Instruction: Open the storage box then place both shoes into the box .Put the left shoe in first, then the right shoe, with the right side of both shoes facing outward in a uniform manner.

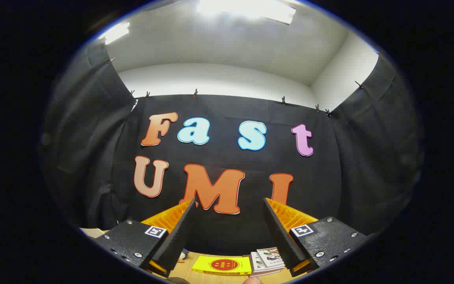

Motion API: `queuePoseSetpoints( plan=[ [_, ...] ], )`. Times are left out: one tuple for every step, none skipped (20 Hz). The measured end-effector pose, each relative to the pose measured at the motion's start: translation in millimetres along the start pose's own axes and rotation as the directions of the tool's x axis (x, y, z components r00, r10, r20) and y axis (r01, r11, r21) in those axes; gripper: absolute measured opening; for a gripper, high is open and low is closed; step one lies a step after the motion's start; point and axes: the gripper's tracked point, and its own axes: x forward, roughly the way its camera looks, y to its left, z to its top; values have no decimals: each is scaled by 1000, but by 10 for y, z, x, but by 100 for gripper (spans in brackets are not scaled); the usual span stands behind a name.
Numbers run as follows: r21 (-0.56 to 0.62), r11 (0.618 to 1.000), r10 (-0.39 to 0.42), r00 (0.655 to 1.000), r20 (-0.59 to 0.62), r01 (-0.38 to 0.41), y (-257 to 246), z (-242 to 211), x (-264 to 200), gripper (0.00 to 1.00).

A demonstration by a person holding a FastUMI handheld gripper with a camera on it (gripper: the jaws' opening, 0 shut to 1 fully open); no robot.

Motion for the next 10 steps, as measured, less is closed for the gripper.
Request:
queuePoseSetpoints(
  plan=[
    [-3,1000,-7,1000,3,7,-30,15,-12,99],
    [-8,1000,-16,1000,5,16,-71,32,-28,98],
    [-14,1000,-22,1000,6,22,-99,39,-24,98],
    [-17,1000,-26,1000,5,26,-107,46,-41,98],
    [-19,1000,-24,1000,4,24,-106,48,-52,98],
    [-20,999,-25,1000,1,25,-103,43,-63,98],
    [-21,1000,-22,1000,-2,22,-104,39,-84,98],
    [-18,1000,-18,1000,-4,18,-90,35,-99,98],
    [-11,1000,-12,1000,-5,12,-79,40,-108,98],
    [-3,1000,-9,1000,-6,9,-73,44,-122,98]
  ],
)
